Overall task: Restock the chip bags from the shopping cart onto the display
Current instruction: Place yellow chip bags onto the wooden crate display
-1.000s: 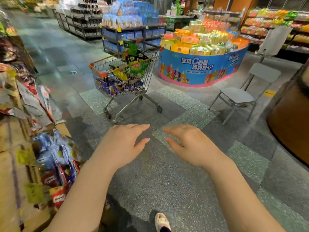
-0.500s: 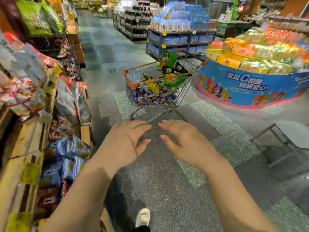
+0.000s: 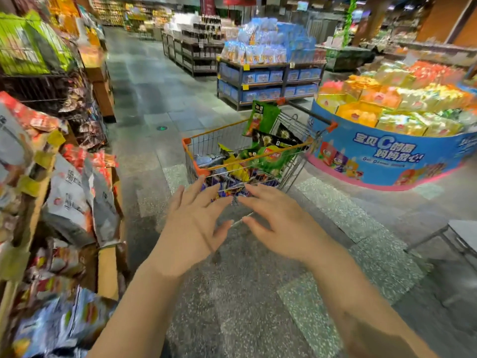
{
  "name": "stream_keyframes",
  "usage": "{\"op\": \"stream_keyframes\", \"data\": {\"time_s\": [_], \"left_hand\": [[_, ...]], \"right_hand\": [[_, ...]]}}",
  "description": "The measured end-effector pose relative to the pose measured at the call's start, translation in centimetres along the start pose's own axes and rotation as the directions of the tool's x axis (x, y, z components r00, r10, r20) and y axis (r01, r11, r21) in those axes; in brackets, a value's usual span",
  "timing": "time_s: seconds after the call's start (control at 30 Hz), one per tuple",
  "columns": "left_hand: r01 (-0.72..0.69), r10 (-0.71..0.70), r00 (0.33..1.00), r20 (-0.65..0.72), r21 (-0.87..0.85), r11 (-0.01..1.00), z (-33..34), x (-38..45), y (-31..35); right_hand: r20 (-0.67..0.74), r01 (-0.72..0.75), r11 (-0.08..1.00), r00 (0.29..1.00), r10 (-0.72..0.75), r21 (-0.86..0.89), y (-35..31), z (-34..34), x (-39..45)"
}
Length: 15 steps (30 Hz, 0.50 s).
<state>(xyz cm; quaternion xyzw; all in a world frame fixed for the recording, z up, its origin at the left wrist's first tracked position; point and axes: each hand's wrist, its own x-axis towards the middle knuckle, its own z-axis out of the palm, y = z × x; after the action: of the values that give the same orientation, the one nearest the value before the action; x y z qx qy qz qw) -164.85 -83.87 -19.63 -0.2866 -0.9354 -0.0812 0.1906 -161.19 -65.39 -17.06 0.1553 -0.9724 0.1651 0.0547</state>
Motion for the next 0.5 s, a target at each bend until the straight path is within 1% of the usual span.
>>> {"op": "stream_keyframes", "data": {"time_s": [0.1, 0.23, 0.33, 0.43, 0.5], "left_hand": [[0.011, -0.011, 1.000, 0.008, -0.061, 0.998, 2.0, 4.0, -2.4], [0.014, -0.006, 0.998, 0.061, -0.126, 0.992, 5.1, 8.6, -4.7], [0.034, -0.023, 0.994, 0.104, -0.112, 0.993, 8.2, 12.5, -6.1], [0.014, -0.004, 0.995, 0.103, -0.091, 0.996, 11.0, 16.6, -7.5], [0.006, 0.001, 0.995, 0.100, -0.074, 0.997, 12.7, 20.4, -8.8]], "right_hand": [[-0.010, -0.027, 1.000, 1.000, 0.027, 0.001, 2.1, 0.0, 4.2], [0.030, -0.042, 0.999, 0.999, 0.042, 0.004, 5.7, 0.9, 9.3], [0.049, -0.055, 0.998, 0.997, 0.054, 0.004, 9.1, 2.0, 13.1], [0.091, -0.052, 0.998, 0.995, 0.050, 0.019, 12.7, 2.7, 17.2], [0.074, -0.031, 0.999, 0.997, 0.028, 0.039, 15.3, 2.6, 20.4]]}}
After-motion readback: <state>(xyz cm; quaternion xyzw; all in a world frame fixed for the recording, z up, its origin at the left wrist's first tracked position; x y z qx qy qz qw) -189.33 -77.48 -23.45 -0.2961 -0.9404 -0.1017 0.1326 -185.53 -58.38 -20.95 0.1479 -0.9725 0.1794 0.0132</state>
